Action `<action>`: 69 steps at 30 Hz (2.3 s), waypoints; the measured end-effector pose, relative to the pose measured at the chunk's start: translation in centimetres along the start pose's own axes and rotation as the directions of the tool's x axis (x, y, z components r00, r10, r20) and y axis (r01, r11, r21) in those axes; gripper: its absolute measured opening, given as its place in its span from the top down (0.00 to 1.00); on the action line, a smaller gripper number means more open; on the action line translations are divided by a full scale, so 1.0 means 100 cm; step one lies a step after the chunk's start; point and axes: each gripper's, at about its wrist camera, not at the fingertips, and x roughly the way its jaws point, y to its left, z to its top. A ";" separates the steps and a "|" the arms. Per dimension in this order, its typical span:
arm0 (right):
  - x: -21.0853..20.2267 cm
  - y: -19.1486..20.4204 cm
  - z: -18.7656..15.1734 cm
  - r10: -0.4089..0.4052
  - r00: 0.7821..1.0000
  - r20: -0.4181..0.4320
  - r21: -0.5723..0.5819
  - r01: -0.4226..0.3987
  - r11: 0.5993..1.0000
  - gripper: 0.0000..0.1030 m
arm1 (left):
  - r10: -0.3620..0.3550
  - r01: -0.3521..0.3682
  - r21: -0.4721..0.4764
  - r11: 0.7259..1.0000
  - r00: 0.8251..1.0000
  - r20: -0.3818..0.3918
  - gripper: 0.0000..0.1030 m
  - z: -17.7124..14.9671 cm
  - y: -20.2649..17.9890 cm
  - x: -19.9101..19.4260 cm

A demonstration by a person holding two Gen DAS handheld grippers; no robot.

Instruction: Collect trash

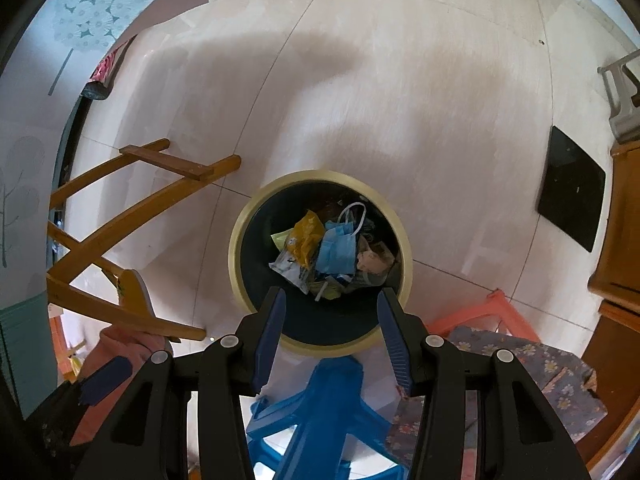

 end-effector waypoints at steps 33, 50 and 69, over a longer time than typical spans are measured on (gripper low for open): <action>-0.268 0.148 -0.028 0.356 0.899 0.256 -0.554 -0.165 0.816 0.53 | 0.192 -0.058 -0.267 0.962 0.839 0.509 0.28 -0.096 0.078 -0.271; -0.359 0.192 -0.074 0.666 0.700 0.258 -0.826 -0.198 0.528 0.53 | 0.460 -0.056 -0.562 0.825 0.645 0.610 0.28 -0.145 0.086 -0.352; -0.363 0.212 -0.099 0.713 0.671 0.205 -0.894 -0.169 0.416 0.53 | 0.505 -0.001 -0.630 0.777 0.599 0.621 0.28 -0.165 0.089 -0.362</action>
